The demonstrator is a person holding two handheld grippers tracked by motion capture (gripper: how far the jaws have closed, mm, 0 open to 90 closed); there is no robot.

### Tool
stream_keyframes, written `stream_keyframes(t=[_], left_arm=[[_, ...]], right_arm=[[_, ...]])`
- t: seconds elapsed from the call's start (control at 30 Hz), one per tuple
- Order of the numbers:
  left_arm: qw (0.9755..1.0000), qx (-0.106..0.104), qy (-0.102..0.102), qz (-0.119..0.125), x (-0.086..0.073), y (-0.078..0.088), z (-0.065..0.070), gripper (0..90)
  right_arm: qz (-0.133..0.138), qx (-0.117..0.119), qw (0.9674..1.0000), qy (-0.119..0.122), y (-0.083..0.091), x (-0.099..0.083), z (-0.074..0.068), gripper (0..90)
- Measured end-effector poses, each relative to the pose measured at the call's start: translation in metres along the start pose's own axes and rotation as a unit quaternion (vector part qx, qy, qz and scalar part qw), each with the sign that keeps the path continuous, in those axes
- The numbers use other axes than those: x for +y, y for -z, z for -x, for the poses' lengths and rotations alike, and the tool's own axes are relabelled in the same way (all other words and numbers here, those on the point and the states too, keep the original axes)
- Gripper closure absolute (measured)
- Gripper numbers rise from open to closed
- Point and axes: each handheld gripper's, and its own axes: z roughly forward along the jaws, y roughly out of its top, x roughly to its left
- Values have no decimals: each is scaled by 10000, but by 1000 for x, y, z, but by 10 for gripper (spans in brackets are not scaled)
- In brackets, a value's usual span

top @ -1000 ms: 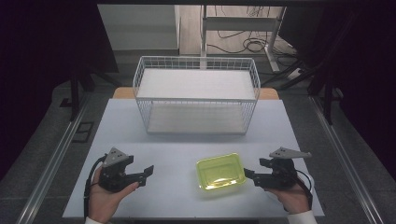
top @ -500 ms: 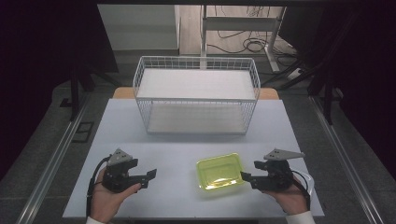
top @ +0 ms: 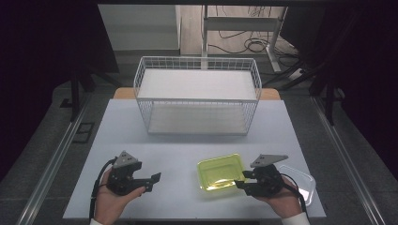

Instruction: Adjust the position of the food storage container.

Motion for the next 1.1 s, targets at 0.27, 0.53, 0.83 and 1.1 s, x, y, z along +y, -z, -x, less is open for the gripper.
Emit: stream_keyframes(t=[0.27,0.53,0.83,1.1], left_arm=[[9998,-194,-84,-70,1,-5,9,190],[9991,-362,16,-221,-2,-14,11,190],[9989,-312,-45,-343,-4,-20,13,180],[9987,-286,77,-414,-5,-25,14,179]], right_arm=[[-527,240,9978,337,-19,0,-13,824],[-1148,121,9906,736,-41,-2,-27,890],[-1373,-76,9867,861,-59,2,-33,890],[-1270,-239,9888,751,-73,11,-31,890]])
